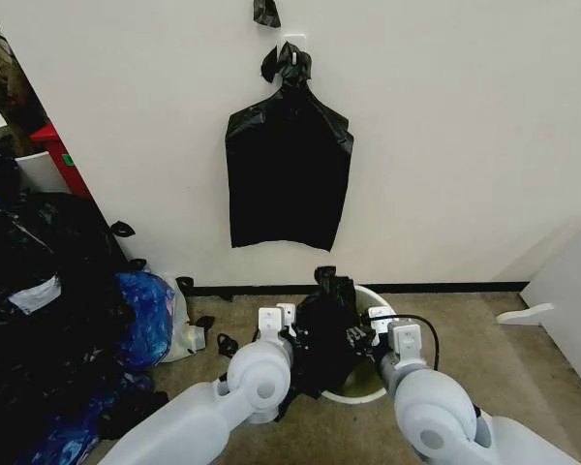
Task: Place the garbage bag over the trash bin.
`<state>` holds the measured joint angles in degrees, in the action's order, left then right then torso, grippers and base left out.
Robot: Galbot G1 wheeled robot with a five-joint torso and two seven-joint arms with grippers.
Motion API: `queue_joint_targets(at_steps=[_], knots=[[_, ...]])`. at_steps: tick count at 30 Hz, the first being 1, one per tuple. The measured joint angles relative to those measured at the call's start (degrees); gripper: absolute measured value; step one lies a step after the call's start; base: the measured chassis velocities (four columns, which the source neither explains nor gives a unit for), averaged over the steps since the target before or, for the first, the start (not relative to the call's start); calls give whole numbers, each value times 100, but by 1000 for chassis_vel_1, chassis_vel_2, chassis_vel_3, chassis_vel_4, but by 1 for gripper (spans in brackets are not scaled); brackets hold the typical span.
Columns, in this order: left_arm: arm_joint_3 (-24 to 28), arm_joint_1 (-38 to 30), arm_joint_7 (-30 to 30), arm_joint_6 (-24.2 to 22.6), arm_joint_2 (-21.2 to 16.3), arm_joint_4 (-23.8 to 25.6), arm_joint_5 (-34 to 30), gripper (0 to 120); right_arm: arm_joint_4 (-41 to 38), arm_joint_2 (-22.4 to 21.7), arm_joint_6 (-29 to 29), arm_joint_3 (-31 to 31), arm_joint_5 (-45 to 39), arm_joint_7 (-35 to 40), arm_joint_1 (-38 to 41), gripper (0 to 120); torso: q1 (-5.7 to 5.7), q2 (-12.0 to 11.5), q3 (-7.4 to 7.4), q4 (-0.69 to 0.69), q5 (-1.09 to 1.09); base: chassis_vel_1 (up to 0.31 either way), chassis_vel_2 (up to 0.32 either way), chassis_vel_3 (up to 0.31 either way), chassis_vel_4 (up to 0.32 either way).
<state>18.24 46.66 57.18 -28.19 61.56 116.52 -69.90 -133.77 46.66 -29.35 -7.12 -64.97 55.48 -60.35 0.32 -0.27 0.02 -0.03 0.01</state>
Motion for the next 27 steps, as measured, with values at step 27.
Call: queue_joint_targets(at_steps=[27], knots=[[-568,406,-510,350,-122,195,1045,0,327,919,313,-135,-1583,686,851,61,0,0,0,0,-1,0,0,0,0]])
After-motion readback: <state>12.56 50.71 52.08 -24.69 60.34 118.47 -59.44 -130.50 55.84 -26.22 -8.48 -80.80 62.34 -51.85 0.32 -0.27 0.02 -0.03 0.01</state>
